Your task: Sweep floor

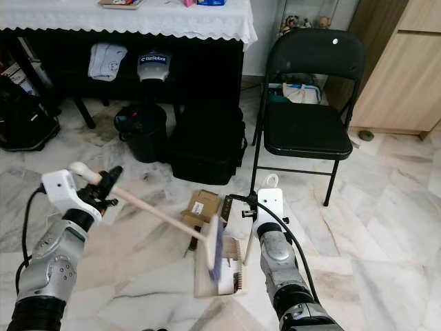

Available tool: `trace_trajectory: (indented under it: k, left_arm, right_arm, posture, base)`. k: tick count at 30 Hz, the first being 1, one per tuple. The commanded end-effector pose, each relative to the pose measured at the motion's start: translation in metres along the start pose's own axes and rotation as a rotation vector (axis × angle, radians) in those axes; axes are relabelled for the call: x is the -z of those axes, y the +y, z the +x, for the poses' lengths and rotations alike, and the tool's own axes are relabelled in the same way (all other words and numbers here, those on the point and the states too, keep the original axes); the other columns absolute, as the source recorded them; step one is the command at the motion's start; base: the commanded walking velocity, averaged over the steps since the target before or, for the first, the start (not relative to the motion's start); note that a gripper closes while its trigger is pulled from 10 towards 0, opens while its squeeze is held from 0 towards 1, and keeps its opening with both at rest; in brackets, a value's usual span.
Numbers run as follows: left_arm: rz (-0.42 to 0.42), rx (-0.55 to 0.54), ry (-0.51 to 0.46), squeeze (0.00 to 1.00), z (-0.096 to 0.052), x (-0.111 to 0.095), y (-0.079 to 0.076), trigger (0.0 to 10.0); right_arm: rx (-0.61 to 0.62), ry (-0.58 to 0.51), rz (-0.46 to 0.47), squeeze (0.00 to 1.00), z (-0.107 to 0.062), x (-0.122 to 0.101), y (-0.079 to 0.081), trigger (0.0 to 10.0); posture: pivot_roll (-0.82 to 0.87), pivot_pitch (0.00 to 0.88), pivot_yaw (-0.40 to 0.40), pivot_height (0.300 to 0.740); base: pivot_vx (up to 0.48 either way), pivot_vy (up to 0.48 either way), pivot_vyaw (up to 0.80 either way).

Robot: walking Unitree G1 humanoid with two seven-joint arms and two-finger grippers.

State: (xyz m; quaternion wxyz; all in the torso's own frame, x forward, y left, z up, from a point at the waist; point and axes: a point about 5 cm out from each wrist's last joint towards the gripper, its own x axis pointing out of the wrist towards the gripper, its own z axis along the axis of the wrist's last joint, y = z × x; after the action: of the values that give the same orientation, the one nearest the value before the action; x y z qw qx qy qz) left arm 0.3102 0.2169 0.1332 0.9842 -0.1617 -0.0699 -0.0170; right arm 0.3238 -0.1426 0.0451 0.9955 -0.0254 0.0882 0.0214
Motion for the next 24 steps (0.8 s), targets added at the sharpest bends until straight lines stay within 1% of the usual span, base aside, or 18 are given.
trace_trajectory:
  k: [1,2,3,4,5,9,12,13,16,18,24]
  left_arm:
    - [0.059,-0.059,-0.141,0.0,0.005,-0.025,0.001,10.0]
    - [0.086,-0.097,-0.162,0.0,0.005,-0.028,0.004,10.0]
    - [0.086,-0.097,-0.162,0.0,0.005,-0.028,0.004,10.0]
    - [0.109,-0.136,-0.179,0.0,0.004,-0.029,0.007,10.0]
    - [0.136,-0.145,-0.176,0.0,0.004,-0.027,0.008,10.0]
    - [0.207,-0.121,-0.141,0.0,0.002,-0.016,0.004,10.0]
    - [0.195,-0.112,-0.14,0.0,0.001,-0.012,0.0,10.0]
    - [0.2,-0.103,-0.133,0.0,0.0,-0.006,-0.004,10.0]
    - [0.218,-0.094,-0.121,0.0,-0.002,0.0,-0.007,10.0]
    - [0.253,-0.072,-0.097,0.0,-0.005,0.012,-0.012,10.0]
    - [0.275,-0.055,-0.084,0.0,-0.011,0.022,-0.018,10.0]
  right_arm:
    - [-0.003,-0.077,0.022,0.0,0.003,-0.013,0.0,10.0]
    - [-0.005,-0.086,0.028,0.0,0.003,-0.015,0.0,10.0]
    - [-0.005,-0.086,0.028,0.0,0.003,-0.015,0.0,10.0]
    - [-0.007,-0.093,0.034,0.0,0.003,-0.016,0.001,10.0]
    - [-0.009,-0.099,0.039,0.0,0.003,-0.017,0.001,10.0]
    - [-0.018,-0.125,0.052,0.0,0.004,-0.02,0.003,10.0]
    - [-0.02,-0.142,0.058,0.0,0.003,-0.022,0.003,10.0]
    - [-0.019,-0.175,0.075,0.0,0.003,-0.027,0.003,10.0]
    - [-0.017,-0.204,0.091,0.0,0.003,-0.031,0.003,10.0]
    - [-0.019,-0.23,0.096,0.0,0.002,-0.035,0.003,10.0]
    - [-0.017,-0.254,0.102,0.0,0.0,-0.038,0.002,10.0]
  posture:
    - [0.06,0.084,-0.009,0.74]
    - [0.06,0.084,-0.009,0.74]
    - [0.06,0.084,-0.009,0.74]
    - [0.05,0.075,-0.01,0.74]
    - [0.05,0.07,-0.01,0.74]
    - [0.04,0.062,-0.009,0.74]
    - [0.04,0.054,-0.01,0.74]
    - [0.04,0.039,-0.013,0.74]
    - [0.03,0.033,-0.014,0.74]
    - [0.03,0.015,-0.015,0.74]
    - [0.02,0.0,-0.019,0.74]
  base:
    - [0.0,0.0,0.0]
    - [0.0,0.0,0.0]
    - [0.0,0.0,0.0]
    - [0.0,0.0,0.0]
    - [0.0,0.0,0.0]
    - [0.0,0.0,0.0]
    - [0.0,0.0,0.0]
    - [0.0,0.0,0.0]
    - [0.0,0.0,0.0]
    - [0.0,0.0,0.0]
    - [0.0,0.0,0.0]
